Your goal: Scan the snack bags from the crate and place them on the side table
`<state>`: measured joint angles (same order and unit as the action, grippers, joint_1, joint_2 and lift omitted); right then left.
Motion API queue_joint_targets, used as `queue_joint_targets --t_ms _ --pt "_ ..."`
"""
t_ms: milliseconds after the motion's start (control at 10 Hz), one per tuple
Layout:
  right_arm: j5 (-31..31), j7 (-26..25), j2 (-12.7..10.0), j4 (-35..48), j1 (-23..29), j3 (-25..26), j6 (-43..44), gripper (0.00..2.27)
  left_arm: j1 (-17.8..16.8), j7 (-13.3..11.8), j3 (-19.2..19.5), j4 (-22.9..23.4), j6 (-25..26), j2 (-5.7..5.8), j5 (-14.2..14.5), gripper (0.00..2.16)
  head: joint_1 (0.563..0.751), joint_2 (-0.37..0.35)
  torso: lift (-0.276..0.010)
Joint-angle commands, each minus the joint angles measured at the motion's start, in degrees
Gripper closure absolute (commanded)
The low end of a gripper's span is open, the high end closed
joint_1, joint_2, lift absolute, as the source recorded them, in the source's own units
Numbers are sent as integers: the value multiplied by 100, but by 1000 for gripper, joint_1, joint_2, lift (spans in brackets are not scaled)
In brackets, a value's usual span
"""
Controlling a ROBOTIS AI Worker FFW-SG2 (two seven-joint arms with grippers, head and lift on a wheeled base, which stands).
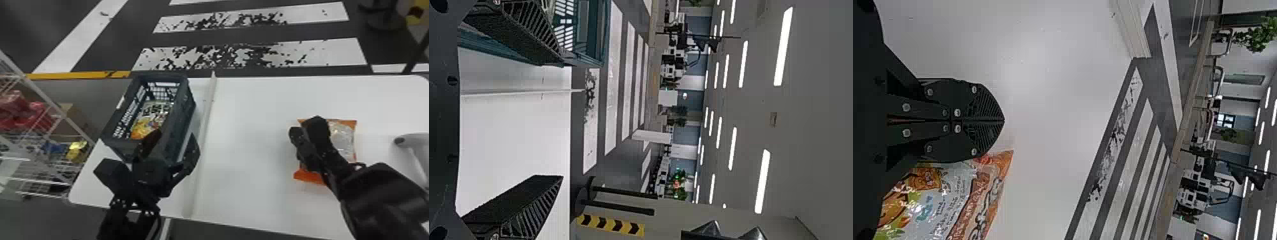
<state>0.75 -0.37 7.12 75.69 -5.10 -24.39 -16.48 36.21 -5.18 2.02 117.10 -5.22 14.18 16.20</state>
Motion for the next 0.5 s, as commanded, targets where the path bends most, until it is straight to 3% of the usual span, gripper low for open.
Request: queue_joint_targets --t_ms 0,400 --pt "-5 46 9 271 194 31 -18 2243 0 -9 -9 -3 -10 -11 6 33 695 199 -81" --pt "-23 151 70 913 695 14 -229 2243 -9 -9 -53 -12 -10 -11 -3 33 695 224 -81"
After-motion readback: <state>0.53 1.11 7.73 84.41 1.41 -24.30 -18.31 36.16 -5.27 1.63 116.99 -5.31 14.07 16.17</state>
